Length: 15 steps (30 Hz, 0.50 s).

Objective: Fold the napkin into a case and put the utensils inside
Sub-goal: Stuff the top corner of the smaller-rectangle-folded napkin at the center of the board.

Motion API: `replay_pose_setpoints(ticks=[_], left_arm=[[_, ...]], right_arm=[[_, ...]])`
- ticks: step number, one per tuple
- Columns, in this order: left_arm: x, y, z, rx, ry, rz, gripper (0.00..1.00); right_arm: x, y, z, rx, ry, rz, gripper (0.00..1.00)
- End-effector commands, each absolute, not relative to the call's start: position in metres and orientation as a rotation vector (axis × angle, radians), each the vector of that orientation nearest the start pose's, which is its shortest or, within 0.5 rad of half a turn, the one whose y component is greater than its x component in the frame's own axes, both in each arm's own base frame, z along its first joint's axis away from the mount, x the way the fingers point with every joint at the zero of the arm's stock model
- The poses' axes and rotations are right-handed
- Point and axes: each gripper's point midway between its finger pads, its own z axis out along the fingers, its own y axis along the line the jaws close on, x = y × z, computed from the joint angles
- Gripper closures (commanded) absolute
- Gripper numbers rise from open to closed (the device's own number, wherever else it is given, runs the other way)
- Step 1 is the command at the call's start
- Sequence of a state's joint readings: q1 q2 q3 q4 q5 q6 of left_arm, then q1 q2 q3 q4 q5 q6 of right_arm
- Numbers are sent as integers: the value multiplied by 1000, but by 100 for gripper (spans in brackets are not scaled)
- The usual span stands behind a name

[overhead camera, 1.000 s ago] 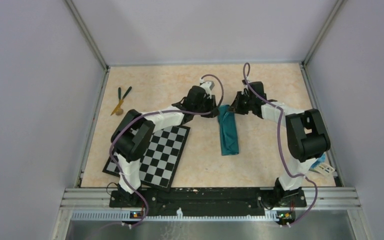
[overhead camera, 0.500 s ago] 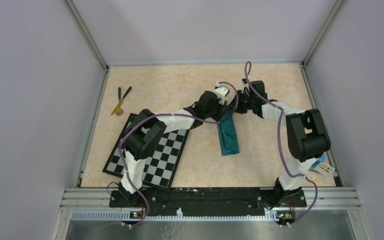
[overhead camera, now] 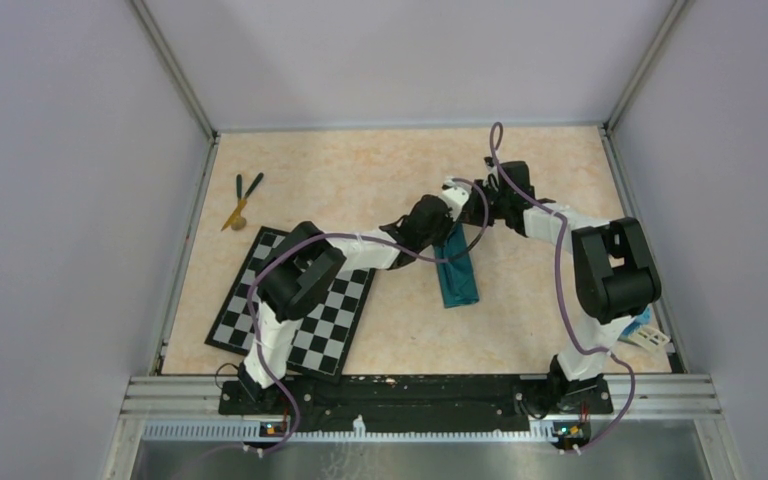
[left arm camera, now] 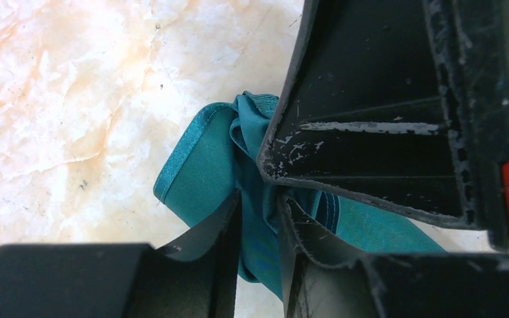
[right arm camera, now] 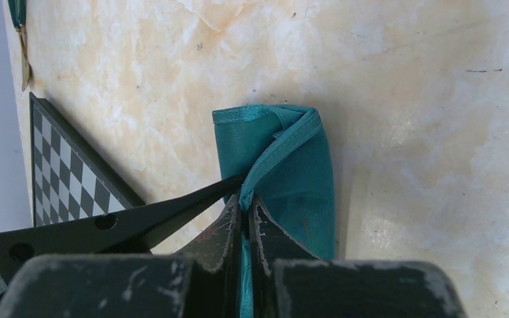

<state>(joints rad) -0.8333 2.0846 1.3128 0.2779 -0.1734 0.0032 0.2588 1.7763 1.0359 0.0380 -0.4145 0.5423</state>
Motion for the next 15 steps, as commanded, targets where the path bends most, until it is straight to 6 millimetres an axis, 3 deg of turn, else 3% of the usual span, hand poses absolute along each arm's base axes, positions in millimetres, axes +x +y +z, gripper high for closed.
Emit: replay_pose_setpoints(ticks=[1, 11, 15], left_arm=[[405, -393, 84, 690, 1898, -391, 66], [395, -384, 117, 586, 1879, -664, 56], [397, -377, 120, 568, 1873, -671, 54]], right_arm=[[416, 205, 89, 80, 2302, 910, 100], [416, 206, 89, 76, 2304, 914, 100], [416, 207, 89, 74, 2304, 915, 100]])
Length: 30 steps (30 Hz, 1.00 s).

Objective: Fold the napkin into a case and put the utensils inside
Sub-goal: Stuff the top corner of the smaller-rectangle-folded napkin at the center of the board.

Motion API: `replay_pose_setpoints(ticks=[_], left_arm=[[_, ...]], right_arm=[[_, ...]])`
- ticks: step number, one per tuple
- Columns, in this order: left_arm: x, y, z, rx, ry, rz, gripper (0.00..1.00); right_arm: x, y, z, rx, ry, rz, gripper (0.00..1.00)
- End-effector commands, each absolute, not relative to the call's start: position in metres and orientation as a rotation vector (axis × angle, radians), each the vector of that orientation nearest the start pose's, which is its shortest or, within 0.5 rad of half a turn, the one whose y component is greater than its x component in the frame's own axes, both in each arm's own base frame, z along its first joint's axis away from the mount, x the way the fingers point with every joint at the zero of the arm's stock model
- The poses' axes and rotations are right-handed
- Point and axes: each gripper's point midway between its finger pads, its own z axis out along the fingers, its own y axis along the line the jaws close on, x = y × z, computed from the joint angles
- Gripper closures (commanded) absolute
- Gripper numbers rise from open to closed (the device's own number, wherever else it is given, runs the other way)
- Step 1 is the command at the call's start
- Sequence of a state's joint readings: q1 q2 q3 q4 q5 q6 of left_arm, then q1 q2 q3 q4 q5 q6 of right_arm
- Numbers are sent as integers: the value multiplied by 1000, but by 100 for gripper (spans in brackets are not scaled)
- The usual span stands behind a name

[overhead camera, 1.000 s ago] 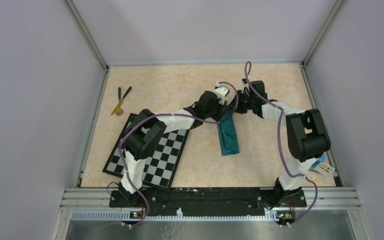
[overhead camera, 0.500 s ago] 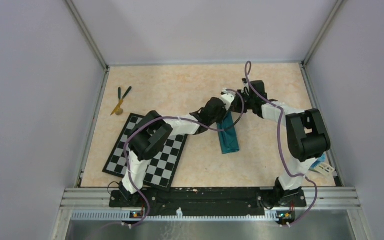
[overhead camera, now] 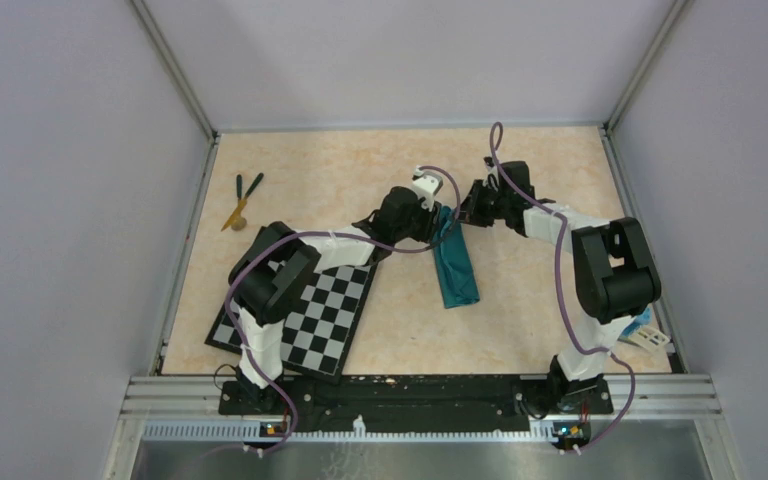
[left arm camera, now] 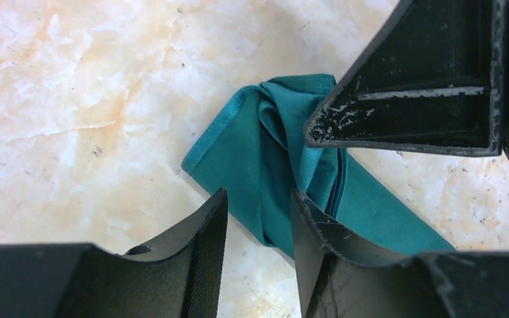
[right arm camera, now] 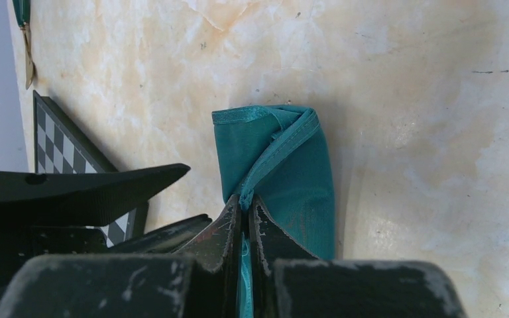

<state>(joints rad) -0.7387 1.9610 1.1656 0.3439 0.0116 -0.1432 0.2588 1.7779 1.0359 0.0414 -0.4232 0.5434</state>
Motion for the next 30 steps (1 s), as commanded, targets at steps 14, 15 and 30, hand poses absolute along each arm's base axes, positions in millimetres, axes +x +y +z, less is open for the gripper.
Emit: replay_pose_setpoints(ticks=[14, 15, 30], left_arm=[[418, -378, 90, 670, 1899, -466, 64], [419, -379, 90, 674, 1897, -457, 64], [430, -383, 64, 713, 1919, -285, 63]], right_arm=[[416, 207, 90, 80, 2301, 921, 100], [416, 207, 90, 83, 2301, 923, 100], [416, 208, 90, 80, 2303, 934, 100]])
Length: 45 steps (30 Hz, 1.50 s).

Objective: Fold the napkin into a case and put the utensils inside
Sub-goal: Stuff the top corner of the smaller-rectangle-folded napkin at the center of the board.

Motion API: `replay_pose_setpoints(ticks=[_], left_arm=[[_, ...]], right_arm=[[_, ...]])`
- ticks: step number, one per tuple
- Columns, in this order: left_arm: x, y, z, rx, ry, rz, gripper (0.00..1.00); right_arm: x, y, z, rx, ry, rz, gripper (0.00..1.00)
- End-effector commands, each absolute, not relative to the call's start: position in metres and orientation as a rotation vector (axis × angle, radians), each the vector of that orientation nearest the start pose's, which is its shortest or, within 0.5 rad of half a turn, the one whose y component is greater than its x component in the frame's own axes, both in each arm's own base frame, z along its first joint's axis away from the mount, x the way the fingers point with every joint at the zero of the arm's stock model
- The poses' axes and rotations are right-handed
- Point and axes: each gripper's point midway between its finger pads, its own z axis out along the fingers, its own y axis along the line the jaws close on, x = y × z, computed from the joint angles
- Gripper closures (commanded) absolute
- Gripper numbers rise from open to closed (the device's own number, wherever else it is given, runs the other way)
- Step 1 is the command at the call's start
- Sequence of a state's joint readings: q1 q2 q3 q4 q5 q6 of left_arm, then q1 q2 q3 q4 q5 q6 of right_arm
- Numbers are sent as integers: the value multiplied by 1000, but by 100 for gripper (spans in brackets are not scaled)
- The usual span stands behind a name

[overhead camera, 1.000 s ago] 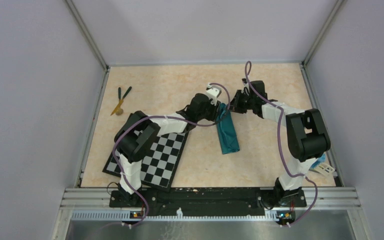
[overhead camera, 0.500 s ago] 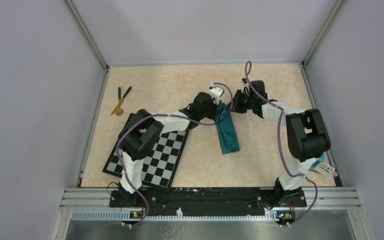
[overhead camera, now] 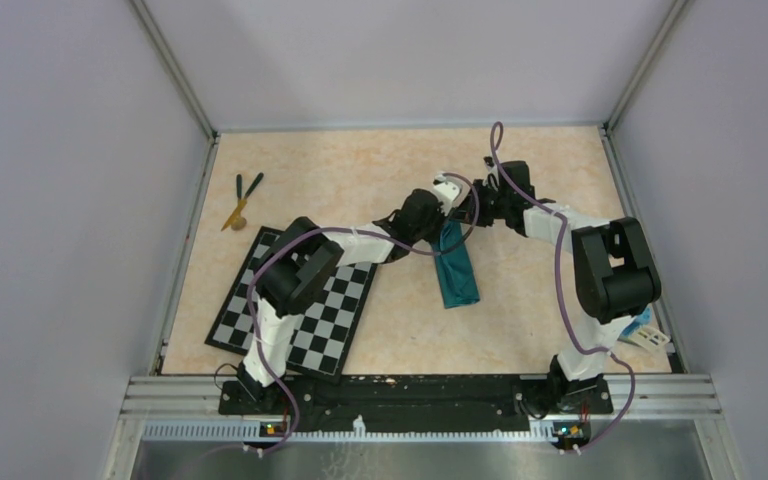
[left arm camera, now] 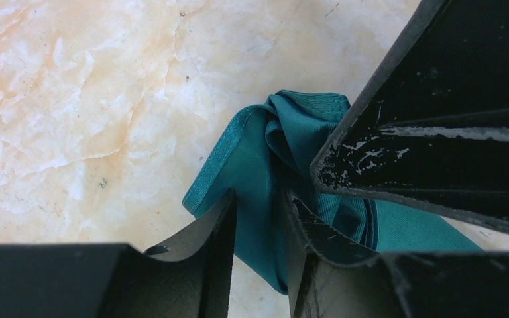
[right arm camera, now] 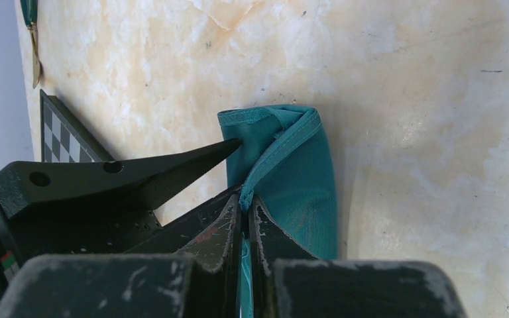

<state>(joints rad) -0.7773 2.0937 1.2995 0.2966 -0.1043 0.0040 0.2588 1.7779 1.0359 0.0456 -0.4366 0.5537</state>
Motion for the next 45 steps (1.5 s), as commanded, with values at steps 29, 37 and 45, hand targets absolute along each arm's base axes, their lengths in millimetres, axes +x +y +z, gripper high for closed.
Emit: replay_pose_setpoints(ticks=[29, 37, 45], left_arm=[[411, -394, 105, 543, 1926, -699, 100], [410, -385, 93, 450, 1963, -816, 100], [411, -372, 90, 423, 1976, -819, 100]], right_arm=[[407, 245, 63, 303, 2309, 1051, 100], [414, 274, 41, 346, 2285, 1137, 100], [397, 259, 61, 141, 2262, 1088, 83]])
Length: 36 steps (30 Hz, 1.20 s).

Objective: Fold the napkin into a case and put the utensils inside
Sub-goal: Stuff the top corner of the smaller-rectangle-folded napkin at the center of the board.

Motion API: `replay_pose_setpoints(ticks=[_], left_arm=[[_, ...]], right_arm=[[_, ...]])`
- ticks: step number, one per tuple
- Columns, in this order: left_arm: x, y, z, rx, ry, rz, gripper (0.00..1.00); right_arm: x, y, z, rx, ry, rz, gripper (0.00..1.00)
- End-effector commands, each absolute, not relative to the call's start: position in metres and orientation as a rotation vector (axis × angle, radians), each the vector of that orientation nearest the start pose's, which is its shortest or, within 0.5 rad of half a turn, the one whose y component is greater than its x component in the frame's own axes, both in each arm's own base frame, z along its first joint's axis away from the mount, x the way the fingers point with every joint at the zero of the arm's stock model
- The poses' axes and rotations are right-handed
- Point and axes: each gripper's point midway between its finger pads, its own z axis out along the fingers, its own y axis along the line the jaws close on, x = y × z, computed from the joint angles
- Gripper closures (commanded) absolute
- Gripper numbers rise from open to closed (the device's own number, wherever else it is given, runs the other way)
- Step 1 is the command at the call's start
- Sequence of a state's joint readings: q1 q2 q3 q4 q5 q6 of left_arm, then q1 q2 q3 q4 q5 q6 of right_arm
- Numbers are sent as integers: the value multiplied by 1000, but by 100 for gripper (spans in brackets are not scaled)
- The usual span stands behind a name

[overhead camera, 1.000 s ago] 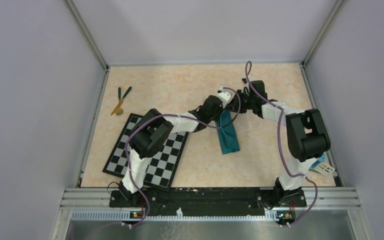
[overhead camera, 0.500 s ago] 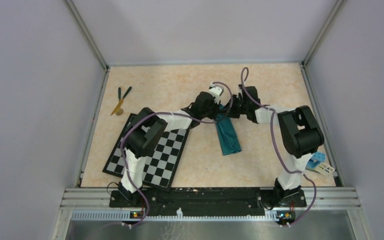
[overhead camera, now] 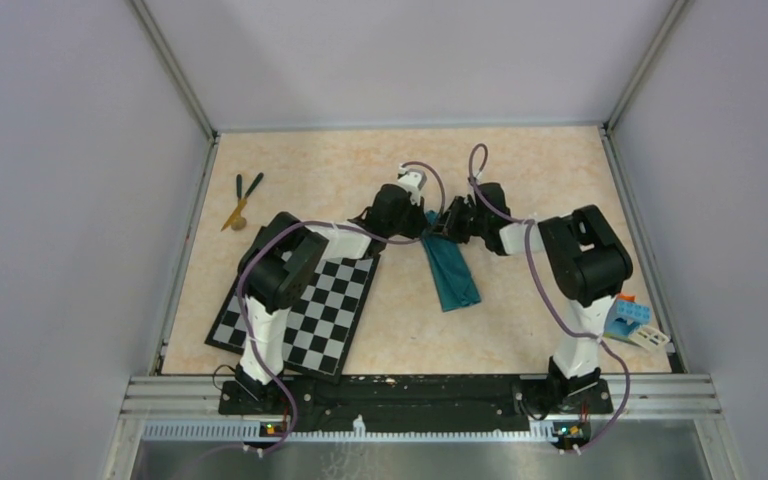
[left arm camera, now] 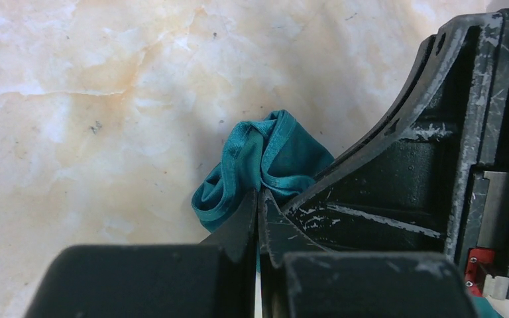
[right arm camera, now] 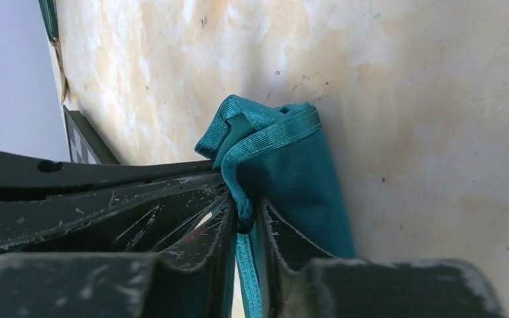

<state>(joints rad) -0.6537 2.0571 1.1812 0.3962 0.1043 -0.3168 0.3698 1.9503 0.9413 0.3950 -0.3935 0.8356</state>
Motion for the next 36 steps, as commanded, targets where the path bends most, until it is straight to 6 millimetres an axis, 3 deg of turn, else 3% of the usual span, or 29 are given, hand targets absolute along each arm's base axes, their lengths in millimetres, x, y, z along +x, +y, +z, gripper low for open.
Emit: replay_pose_setpoints(ticks=[1, 5, 11, 17, 21, 23, 26, 31, 36], left_arm=[[412, -371, 90, 419, 1979, -819, 100], [411, -368, 86, 417, 1990, -824, 100], [409, -370, 87, 437, 1984, -841, 100], [408, -370, 92, 439, 1975, -846, 100], [408, -374, 96, 446, 1960, -877, 100], [406, -380, 99, 456, 1942, -918, 100], [405, -382, 102, 442, 1944, -939, 100], [405, -371, 94, 394, 1977, -909, 100], [405, -365, 103, 370, 1948, -901, 100]], right_arm=[[396, 256, 63, 131, 2261, 1078, 79], [394, 248, 76, 98, 2242, 1064, 65], [405, 236, 78, 108, 2234, 1020, 63], [411, 245, 68, 101, 2249, 1060, 85], [411, 261, 59, 113, 2261, 1103, 89], [409, 270, 44, 164, 2275, 1133, 95], [402, 281, 21, 222, 2298, 1141, 96], [404, 272, 22, 220, 2298, 1056, 95], [403, 269, 26, 180, 2310, 1032, 94]])
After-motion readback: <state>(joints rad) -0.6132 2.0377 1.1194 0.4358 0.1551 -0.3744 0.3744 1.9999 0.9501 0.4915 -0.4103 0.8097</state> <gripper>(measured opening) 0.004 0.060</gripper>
